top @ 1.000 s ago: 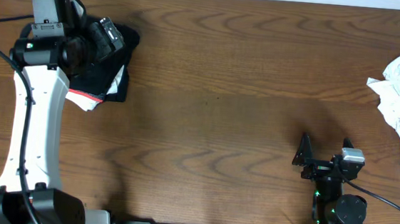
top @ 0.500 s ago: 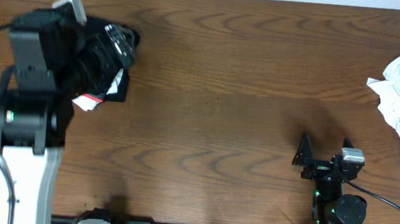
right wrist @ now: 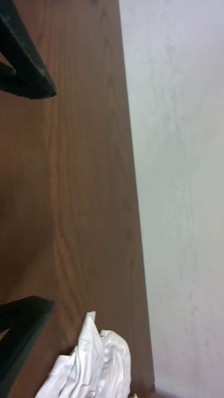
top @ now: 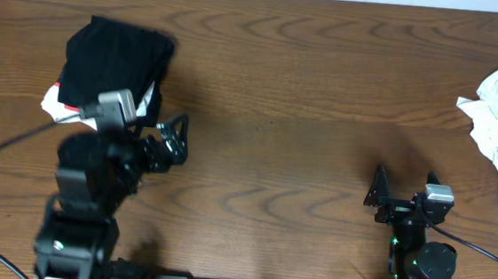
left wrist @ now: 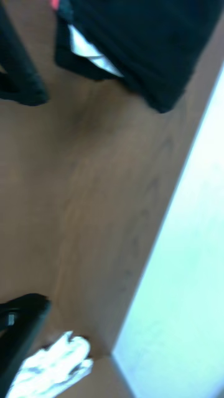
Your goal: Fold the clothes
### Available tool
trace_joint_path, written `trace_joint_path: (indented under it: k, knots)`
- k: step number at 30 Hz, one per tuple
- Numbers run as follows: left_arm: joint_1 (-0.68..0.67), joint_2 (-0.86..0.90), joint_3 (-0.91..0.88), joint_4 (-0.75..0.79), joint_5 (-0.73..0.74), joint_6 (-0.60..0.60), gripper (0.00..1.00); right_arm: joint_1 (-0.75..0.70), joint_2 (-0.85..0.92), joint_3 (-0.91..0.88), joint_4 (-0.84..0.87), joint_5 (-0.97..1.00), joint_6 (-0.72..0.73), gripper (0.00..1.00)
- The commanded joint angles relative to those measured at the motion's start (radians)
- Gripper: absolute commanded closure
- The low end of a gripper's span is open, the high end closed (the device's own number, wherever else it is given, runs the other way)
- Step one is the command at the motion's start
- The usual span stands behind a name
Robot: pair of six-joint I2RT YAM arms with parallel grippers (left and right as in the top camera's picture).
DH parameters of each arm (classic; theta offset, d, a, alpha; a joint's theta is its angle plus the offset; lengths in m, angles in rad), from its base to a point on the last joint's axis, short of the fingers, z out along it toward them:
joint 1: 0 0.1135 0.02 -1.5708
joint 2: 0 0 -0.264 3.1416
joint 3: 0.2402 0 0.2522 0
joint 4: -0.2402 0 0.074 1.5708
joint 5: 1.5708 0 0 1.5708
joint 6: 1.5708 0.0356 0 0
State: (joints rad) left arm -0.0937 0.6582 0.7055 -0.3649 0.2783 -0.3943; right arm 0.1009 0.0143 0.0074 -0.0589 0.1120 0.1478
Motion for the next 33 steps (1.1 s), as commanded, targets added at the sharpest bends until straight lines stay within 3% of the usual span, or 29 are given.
trace_joint_path:
  k: [1,6,12,19,33]
  knots:
    - [-0.003,-0.104,-0.160,0.100,-0.048,0.009,0.02,-0.016,-0.008,-0.002,-0.002,0.004,-0.014,0.01]
    - [-0.003,-0.241,-0.357,0.243,-0.163,0.009,0.02,-0.016,-0.008,-0.002,-0.002,0.004,-0.014,0.01]
    - [-0.003,-0.387,-0.513,0.288,-0.294,0.023,0.02,-0.016,-0.008,-0.002,-0.002,0.004,-0.014,0.01]
    - [-0.003,-0.495,-0.622,0.356,-0.294,0.196,0.02,-0.016,-0.008,-0.002,-0.002,0.004,-0.014,0.01]
    - [-0.003,-0.657,-0.702,0.294,-0.285,0.425,0.02,-0.016,-0.008,-0.002,-0.002,0.004,-0.014,0.01]
